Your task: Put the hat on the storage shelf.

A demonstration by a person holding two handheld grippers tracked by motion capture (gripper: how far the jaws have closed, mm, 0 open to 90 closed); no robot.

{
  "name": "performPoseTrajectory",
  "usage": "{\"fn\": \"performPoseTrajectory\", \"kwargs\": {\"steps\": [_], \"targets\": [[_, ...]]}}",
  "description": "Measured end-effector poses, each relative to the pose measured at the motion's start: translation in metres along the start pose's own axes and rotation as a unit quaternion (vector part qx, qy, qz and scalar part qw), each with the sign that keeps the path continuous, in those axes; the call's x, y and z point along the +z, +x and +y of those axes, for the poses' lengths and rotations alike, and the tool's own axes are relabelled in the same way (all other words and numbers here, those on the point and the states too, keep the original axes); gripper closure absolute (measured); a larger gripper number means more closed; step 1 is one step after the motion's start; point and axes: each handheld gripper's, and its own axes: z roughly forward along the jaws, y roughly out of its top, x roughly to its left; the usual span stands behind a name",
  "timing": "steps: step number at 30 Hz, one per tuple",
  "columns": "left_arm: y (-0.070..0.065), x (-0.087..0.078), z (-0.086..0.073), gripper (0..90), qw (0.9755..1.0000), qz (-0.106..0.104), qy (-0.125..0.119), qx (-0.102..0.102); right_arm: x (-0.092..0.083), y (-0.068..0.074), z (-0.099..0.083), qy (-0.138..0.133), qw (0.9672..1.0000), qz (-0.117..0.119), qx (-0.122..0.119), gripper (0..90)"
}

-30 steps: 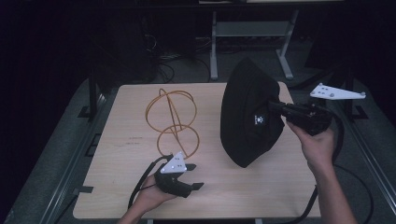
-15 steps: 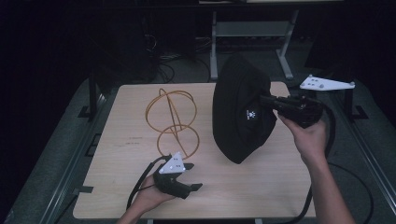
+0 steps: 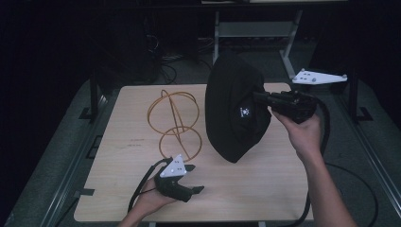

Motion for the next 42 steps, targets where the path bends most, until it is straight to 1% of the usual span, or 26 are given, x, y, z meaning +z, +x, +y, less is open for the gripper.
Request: {"fn": "performPoseTrajectory", "kwargs": {"steps": [4,7,13,18,19,20,22,25,27,29,30,33,34,39,40,41,42], "targets": [[0.0,0.001,-0.001,23.9,1.0,0.001,0.002,0.002,0.005,0.003,0.006,0.002,1.0,0.004,-0.005,87.1],[-0.001,0.001,0.0,23.9,1.0,0.001,-0.001,0.002,0.008,0.004,0.01,-0.001,1.0,0.007,-0.006,87.1],[-0.001,0.001,0.0,23.9,1.0,0.0,-0.003,0.009,0.017,0.009,0.016,0.002,0.9998,0.011,-0.014,87.1],[-0.001,0.001,0.0,23.9,0.9999,0.0,0.0,0.012,0.03,0.015,0.024,0.003,0.9995,0.022,-0.021,87.1],[-0.001,0.001,0.0,23.9,0.9999,0.0,0.0,0.012,0.03,0.015,0.024,0.003,0.9995,0.022,-0.021,87.1],[-0.001,0.001,0.0,23.9,0.9999,-0.001,-0.001,0.012,0.035,0.017,0.027,0.003,0.9994,0.026,-0.022,87.1],[-0.001,0.001,0.0,23.9,1.0,-0.002,-0.001,0.009,0.039,0.02,0.031,0.003,0.9992,0.029,-0.026,87.1],[-0.002,0.002,0.0,23.9,0.9999,-0.002,-0.001,0.012,0.043,0.022,0.034,0.003,0.9991,0.033,-0.027,87.1],[-0.004,0.004,0.0,23.9,0.9999,-0.006,-0.001,0.01,0.049,0.025,0.038,0.006,0.9989,0.035,-0.029,87.0],[-0.005,0.005,0.001,23.9,0.9999,-0.006,0.0,0.013,0.053,0.026,0.041,0.009,0.9988,0.037,-0.032,87.1],[-0.005,0.005,0.001,23.9,0.9998,-0.005,0.003,0.018,0.054,0.027,0.043,0.011,0.9987,0.039,-0.032,87.1],[-0.007,0.005,0.001,23.9,0.9998,-0.007,0.002,0.016,0.058,0.029,0.045,0.011,0.9985,0.041,-0.033,87.1],[-0.007,0.005,0.001,24.0,0.9997,-0.007,0.008,0.021,0.062,0.03,0.047,0.011,0.9985,0.042,-0.033,87.1],[-0.008,0.006,0.001,24.0,0.9998,-0.009,0.007,0.019,0.07,0.034,0.052,0.01,0.998,0.05,-0.038,87.0],[-0.008,0.006,0.001,23.9,0.9997,-0.009,0.008,0.02,0.074,0.036,0.054,0.013,0.9977,0.053,-0.039,87.1],[-0.008,0.006,0.001,23.9,0.9997,-0.009,0.008,0.02,0.074,0.036,0.054,0.013,0.9977,0.053,-0.039,87.1],[-0.008,0.006,0.001,23.9,0.9997,-0.008,0.006,0.021,0.078,0.038,0.056,0.012,0.9974,0.056,-0.043,87.0]]}}
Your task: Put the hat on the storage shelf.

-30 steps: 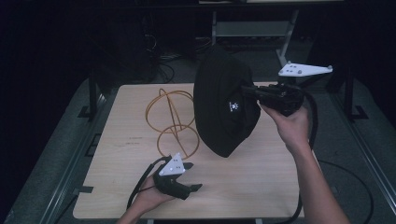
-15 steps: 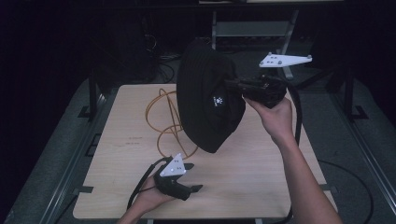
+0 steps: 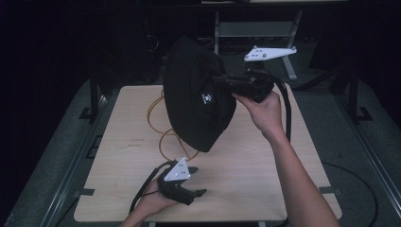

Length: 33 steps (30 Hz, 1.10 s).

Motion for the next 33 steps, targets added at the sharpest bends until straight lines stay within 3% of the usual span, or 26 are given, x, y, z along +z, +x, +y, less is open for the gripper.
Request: {"fn": "performPoseTrajectory", "kwargs": {"steps": [15,18,23,33], "targets": [[-0.002,0.002,0.0,24.0,1.0,-0.004,0.004,0.005,0.028,0.01,0.012,0.007,0.9998,0.018,-0.007,87.0],[-0.002,0.003,0.001,23.9,0.9997,-0.004,0.008,0.022,0.036,0.012,0.014,0.012,0.9996,0.023,-0.011,87.0],[-0.002,0.003,0.0,24.0,0.9998,-0.002,0.011,0.016,0.042,0.015,0.019,0.012,0.9995,0.028,-0.012,87.0],[-0.003,0.003,0.0,24.1,0.9998,-0.004,0.009,0.017,0.073,0.028,0.033,0.028,0.9983,0.043,-0.025,86.8]]}}
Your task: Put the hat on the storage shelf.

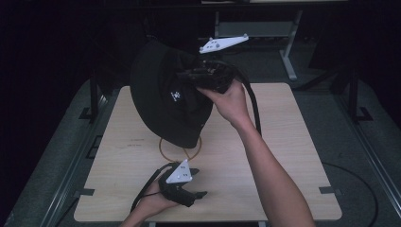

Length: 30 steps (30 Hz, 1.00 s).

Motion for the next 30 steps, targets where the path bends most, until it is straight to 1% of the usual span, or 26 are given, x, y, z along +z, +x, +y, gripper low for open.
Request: {"fn": "performPoseTrajectory", "kwargs": {"steps": [1,2,3,4,5,6,7,8,11,12,13,14,15,16,19,22,25,30], "targets": [[0.0,0.0,0.001,24.1,1.0,0.001,0.002,0.006,0.003,0.001,0.001,0.001,1.0,0.0,0.0,86.9],[0.0,0.0,0.001,24.1,1.0,0.001,0.002,0.006,0.003,0.001,0.001,0.001,1.0,0.0,0.0,86.9],[-0.002,0.001,0.002,24.1,1.0,-0.002,0.0,0.003,0.01,0.001,0.002,0.004,1.0,0.0,0.0,86.8],[-0.002,0.001,0.002,24.1,1.0,-0.002,0.0,0.003,0.01,0.001,0.002,0.004,1.0,0.0,0.0,86.8],[-0.003,0.002,0.002,24.1,0.9999,-0.003,0.003,0.01,0.017,0.001,0.003,0.008,1.0,0.002,0.002,86.7],[-0.003,0.002,0.002,24.1,0.9999,-0.003,0.003,0.01,0.017,0.001,0.003,0.008,1.0,0.002,0.002,86.7],[-0.003,0.002,0.002,24.1,0.9999,-0.004,0.003,0.01,0.023,0.001,0.003,0.011,0.9999,0.005,0.007,86.6],[-0.003,0.002,0.002,24.1,0.9999,-0.004,0.003,0.01,0.023,0.001,0.003,0.011,0.9999,0.005,0.007,86.6],[-0.003,0.002,0.003,24.1,0.9999,-0.004,0.001,0.009,0.033,0.0,0.003,0.016,0.9998,0.007,0.012,86.5],[-0.003,0.002,0.003,24.0,0.9999,-0.004,0.001,0.009,0.033,0.0,0.003,0.016,0.9998,0.007,0.012,86.5],[-0.004,0.002,0.002,24.0,0.9999,-0.007,0.001,0.012,0.038,0.0,0.003,0.023,0.9996,0.006,0.013,86.3],[-0.004,0.002,0.002,24.1,0.9999,-0.007,0.001,0.012,0.038,0.0,0.003,0.023,0.9996,0.006,0.013,86.3],[-0.004,0.002,0.002,24.1,0.9999,-0.007,0.002,0.014,0.043,-0.001,0.001,0.027,0.9995,0.006,0.015,86.3],[-0.004,0.003,0.002,24.1,0.9999,-0.008,0.003,0.012,0.043,-0.001,0.001,0.027,0.9995,0.006,0.015,86.3],[-0.006,0.004,0.001,24.0,0.9998,-0.01,0.005,0.019,0.052,-0.001,0.0,0.031,0.9993,0.008,0.018,85.8],[-0.006,0.005,0.001,24.0,0.9997,-0.011,0.006,0.019,0.056,-0.001,0.0,0.032,0.9993,0.008,0.018,85.7],[-0.007,0.005,0.001,24.0,0.9997,-0.011,0.009,0.02,0.062,0.0,-0.002,0.039,0.999,0.008,0.022,85.1],[-0.008,0.005,0.002,24.0,0.9997,-0.012,0.008,0.02,0.073,0.003,-0.005,0.053,0.9983,0.016,0.019,84.0]]}}
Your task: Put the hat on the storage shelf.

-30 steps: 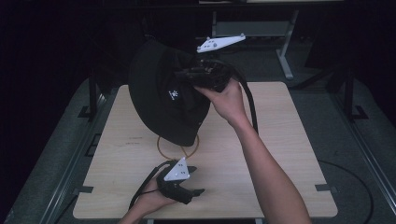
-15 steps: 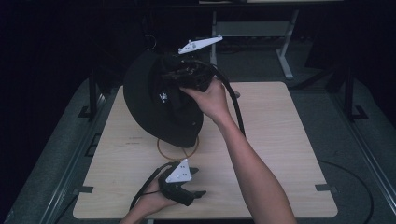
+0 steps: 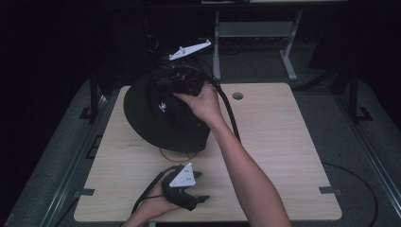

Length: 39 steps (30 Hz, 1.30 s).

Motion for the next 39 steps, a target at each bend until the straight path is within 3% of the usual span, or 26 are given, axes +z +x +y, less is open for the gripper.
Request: {"fn": "performPoseTrajectory", "kwargs": {"steps": [7,12,16,19,26,32,39], "targets": [[-0.007,0.004,0.002,24.0,0.9998,-0.008,0.007,0.014,0.014,0.007,-0.002,0.03,0.9995,0.006,-0.007,78.4],[-0.009,0.005,0.002,24.0,0.9998,-0.011,0.009,0.012,0.011,0.009,-0.001,0.021,0.9995,0.025,0.0,70.9],[-0.01,0.005,0.001,24.0,0.9998,-0.012,0.008,0.009,0.007,0.009,-0.002,0.024,0.9995,0.02,-0.001,69.2],[-0.01,0.004,0.001,24.0,0.9999,-0.011,0.01,0.009,0.0,0.005,-0.008,0.015,0.9995,0.026,0.007,63.2],[-0.01,0.004,-0.001,23.9,0.9999,-0.011,0.006,0.001,-0.019,0.0,-0.012,-0.005,0.9996,0.024,0.016,59.0],[-0.01,0.004,-0.002,23.9,0.9999,-0.011,0.007,0.001,-0.041,-0.006,-0.015,-0.017,0.9997,0.006,0.019,54.6],[-0.009,0.004,-0.001,23.8,0.9999,-0.013,0.007,-0.003,-0.054,-0.012,-0.02,-0.023,0.9995,0.0,0.024,47.0]]}}
